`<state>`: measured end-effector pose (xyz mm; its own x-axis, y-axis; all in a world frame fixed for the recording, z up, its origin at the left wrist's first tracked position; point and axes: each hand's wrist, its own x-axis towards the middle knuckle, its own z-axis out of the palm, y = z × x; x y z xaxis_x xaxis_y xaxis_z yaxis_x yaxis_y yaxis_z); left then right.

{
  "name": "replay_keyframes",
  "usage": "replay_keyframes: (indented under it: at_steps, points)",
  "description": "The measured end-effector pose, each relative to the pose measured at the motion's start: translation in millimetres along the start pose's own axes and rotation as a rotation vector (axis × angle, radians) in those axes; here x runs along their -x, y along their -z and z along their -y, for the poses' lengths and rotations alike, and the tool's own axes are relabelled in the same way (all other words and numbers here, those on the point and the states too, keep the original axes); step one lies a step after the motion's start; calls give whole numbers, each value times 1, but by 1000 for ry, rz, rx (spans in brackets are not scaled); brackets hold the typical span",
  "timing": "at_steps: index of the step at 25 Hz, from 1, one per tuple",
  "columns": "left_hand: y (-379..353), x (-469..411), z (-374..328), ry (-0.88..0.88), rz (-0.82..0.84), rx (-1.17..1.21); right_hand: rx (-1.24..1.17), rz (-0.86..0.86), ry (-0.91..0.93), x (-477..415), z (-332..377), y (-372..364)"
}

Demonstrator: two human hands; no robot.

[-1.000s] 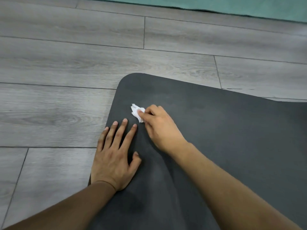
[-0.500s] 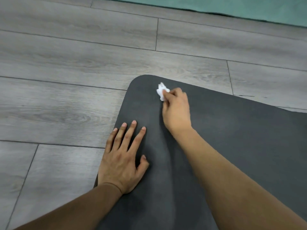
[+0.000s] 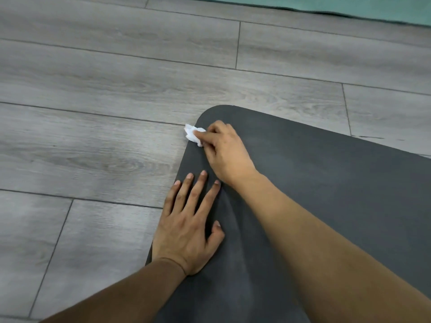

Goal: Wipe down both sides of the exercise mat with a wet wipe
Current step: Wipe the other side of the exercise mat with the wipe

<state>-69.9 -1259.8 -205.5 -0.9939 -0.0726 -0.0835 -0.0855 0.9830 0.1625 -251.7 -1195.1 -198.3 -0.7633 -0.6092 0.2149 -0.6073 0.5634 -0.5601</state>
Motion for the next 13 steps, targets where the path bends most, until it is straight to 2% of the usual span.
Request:
replay_keyframes:
  at_steps: [1,2,4,6,7,11,12,13]
  points:
    - [0,0,0,0,0,1,20,67,61,-4,-6,5]
    - [0,0,0,-1,-5,1,76,56,61,-12,-15,10]
    - [1,0,0,-2,-11,4,137,-123,-109,-29,-32,12]
    - [1,0,0,-4,-22,9,81,-291,-337,-31,-32,5]
    - [1,-1,-1,-1,-26,11,62,-311,-346,-25,-24,-1]
    - [2,-1,-1,-5,-30,2,41,-56,-2,15,-10,9]
    - [2,-1,-1,-5,-32,-6,86,-57,-9,21,-19,18]
    - [2,1,-1,-4,-36,-7,139,-118,-98,29,-29,27]
